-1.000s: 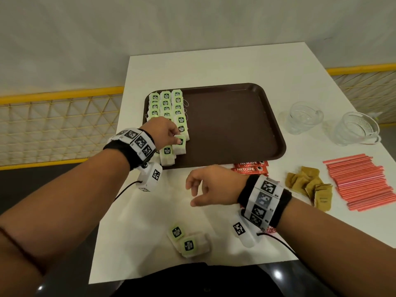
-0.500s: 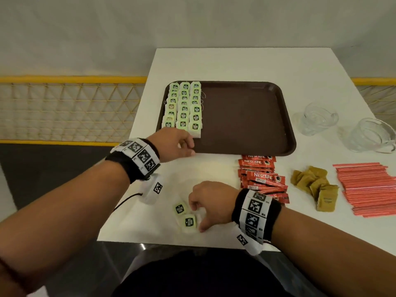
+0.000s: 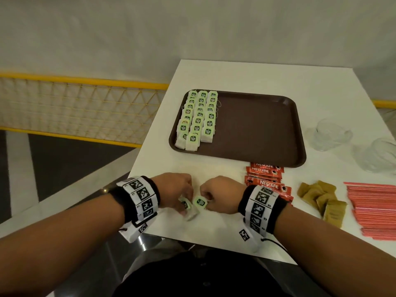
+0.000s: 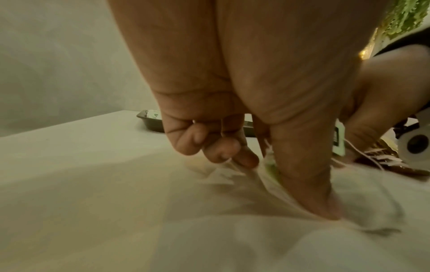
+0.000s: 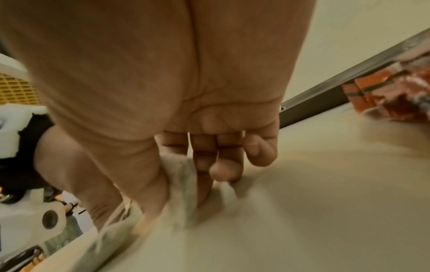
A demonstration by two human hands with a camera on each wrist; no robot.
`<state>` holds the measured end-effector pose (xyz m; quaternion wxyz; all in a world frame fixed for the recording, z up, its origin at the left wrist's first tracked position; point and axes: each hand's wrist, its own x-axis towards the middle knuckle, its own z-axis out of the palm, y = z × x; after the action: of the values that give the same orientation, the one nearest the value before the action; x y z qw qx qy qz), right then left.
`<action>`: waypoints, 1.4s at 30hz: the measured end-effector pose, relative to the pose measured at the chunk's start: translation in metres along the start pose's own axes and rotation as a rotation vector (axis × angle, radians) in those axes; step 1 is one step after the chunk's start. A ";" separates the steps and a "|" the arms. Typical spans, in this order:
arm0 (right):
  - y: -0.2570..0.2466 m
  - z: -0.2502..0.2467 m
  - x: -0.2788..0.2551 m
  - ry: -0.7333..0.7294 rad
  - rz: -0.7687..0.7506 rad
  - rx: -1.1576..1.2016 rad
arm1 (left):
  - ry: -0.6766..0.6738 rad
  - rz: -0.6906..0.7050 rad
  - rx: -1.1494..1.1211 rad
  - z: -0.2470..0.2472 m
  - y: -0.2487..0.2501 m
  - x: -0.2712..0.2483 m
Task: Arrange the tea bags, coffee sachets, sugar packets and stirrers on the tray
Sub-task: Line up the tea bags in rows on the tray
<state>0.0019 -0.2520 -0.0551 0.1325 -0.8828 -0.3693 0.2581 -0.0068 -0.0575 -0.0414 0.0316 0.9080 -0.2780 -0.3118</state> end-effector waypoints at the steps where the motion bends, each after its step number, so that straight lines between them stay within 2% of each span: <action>1: 0.002 -0.001 0.000 0.023 0.023 0.024 | 0.003 -0.006 0.009 -0.003 0.000 0.001; 7: 0.014 -0.018 -0.005 0.161 0.113 0.377 | 0.164 -0.097 -0.055 -0.027 -0.003 0.006; 11: 0.021 -0.030 -0.006 0.267 0.135 0.493 | 0.308 -0.042 -0.111 -0.038 0.000 0.010; 16: 0.025 -0.039 -0.005 0.383 0.056 0.432 | 0.577 0.055 -0.215 -0.055 0.008 0.018; 19: 0.032 -0.042 -0.002 0.452 0.074 0.464 | 0.646 0.063 -0.264 -0.065 0.008 0.026; 23: 0.043 -0.046 -0.002 0.473 0.144 0.532 | 0.710 0.039 -0.351 -0.082 -0.002 0.041; 26: 0.048 -0.049 -0.005 0.488 0.201 0.693 | 0.695 -0.095 -0.330 -0.097 -0.018 0.059; 28: 0.051 -0.051 -0.008 0.505 0.256 0.768 | 0.591 -0.168 -0.230 -0.104 -0.032 0.072; 30: 0.056 -0.050 -0.008 0.505 0.293 0.783 | 0.451 -0.189 -0.141 -0.109 -0.041 0.087; 32: 0.060 -0.049 -0.007 0.505 0.294 0.775 | 0.374 -0.215 -0.097 -0.111 -0.046 0.099; 38: 0.071 -0.047 -0.003 0.567 0.294 0.634 | 0.490 -0.308 -0.082 -0.103 -0.051 0.122; 42: 0.074 -0.050 -0.004 0.584 0.317 0.693 | 0.427 -0.304 -0.014 -0.093 -0.051 0.129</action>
<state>0.0708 -0.3083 -0.0438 0.4761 -0.8677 -0.0697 0.1245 0.1565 -0.0931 -0.0489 0.0488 0.9844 -0.1232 -0.1161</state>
